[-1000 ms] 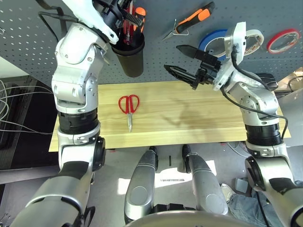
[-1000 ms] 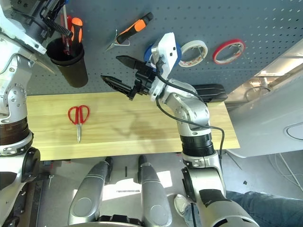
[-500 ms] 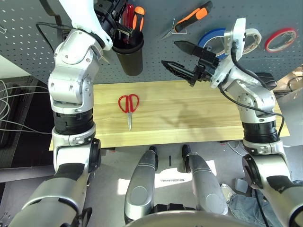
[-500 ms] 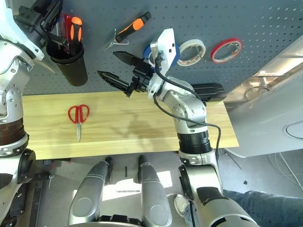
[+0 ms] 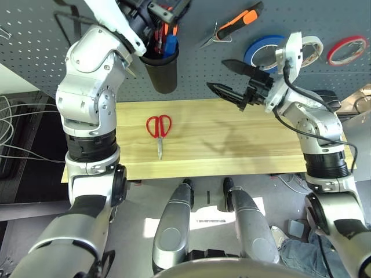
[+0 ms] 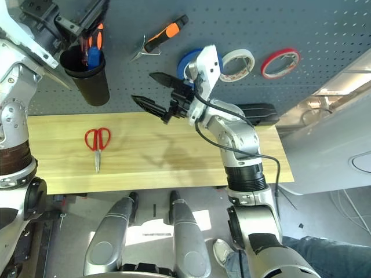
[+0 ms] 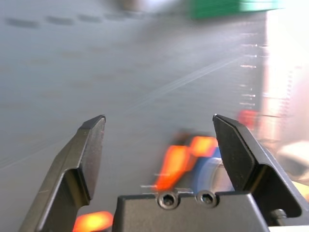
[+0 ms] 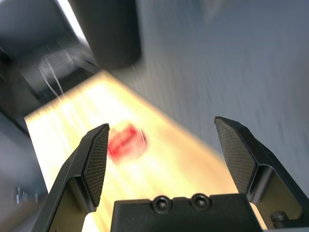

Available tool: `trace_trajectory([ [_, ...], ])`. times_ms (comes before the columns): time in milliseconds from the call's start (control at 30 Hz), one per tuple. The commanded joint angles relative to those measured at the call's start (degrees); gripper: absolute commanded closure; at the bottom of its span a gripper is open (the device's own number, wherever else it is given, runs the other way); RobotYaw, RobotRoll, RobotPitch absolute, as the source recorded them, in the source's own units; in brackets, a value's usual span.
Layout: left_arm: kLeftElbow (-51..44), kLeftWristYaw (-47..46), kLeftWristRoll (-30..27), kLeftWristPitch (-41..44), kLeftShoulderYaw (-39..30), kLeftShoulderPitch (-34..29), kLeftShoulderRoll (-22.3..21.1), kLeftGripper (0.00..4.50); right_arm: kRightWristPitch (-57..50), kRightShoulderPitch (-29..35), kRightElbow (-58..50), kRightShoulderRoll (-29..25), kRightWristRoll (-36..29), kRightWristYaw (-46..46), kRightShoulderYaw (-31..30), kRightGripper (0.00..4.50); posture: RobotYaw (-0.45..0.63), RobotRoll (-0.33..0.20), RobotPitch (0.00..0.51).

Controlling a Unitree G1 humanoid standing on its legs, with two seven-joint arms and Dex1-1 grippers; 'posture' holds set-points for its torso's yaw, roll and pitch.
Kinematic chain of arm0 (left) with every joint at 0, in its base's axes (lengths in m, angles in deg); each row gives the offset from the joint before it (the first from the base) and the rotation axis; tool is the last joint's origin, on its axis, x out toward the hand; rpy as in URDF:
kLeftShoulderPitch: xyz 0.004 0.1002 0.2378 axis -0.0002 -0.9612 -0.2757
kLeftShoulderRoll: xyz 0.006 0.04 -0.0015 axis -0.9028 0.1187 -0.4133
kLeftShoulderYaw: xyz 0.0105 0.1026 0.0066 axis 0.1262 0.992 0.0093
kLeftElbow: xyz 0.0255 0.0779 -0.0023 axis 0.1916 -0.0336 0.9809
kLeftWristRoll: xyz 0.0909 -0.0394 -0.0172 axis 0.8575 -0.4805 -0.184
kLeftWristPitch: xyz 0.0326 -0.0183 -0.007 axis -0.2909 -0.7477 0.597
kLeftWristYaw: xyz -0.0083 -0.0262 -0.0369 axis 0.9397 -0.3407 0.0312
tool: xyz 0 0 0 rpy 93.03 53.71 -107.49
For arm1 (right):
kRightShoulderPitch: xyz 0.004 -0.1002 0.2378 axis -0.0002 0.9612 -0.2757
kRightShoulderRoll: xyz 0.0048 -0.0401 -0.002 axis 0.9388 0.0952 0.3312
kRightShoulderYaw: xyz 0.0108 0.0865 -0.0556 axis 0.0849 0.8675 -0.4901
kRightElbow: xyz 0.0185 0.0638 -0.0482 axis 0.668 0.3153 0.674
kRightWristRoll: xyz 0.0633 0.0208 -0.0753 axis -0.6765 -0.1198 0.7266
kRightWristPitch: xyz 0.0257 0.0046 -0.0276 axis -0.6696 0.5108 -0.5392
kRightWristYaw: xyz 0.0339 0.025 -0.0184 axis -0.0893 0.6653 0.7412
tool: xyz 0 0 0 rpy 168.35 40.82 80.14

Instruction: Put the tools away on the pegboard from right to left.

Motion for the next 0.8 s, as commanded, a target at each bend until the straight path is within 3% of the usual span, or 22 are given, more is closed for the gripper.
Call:
trace_trajectory([
  [33,-2.2,1.6,-2.9,8.7,5.3,-4.7,-0.8,0.03,-0.5,3.0,1.5,-1.6,2.8,0.6,-1.5,0.00,0.15,0.000,0.330],
  [300,-0.1,6.2,2.0,9.1,16.8,-13.9,-4.4,0.03,-1.3,5.7,3.5,-2.6,6.2,2.8,-1.7,0.00,0.14,0.000,0.330],
  [467,8.3,6.6,9.7,6.4,23.3,-19.8,-6.7,0.03,-3.9,4.8,3.7,-1.6,6.7,5.0,-1.6,0.00,0.14,0.000,0.332],
  [633,19.8,2.2,15.6,4.6,22.0,-23.7,-5.4,0.03,-6.3,3.8,3.5,-0.7,7.1,6.0,-1.8,0.00,0.14,0.000,0.332],
  [800,28.4,-6.0,20.0,2.9,15.7,-25.3,-3.3,0.03,-7.2,3.2,3.5,0.5,7.2,6.5,-1.9,0.00,0.14,0.000,0.335],
])
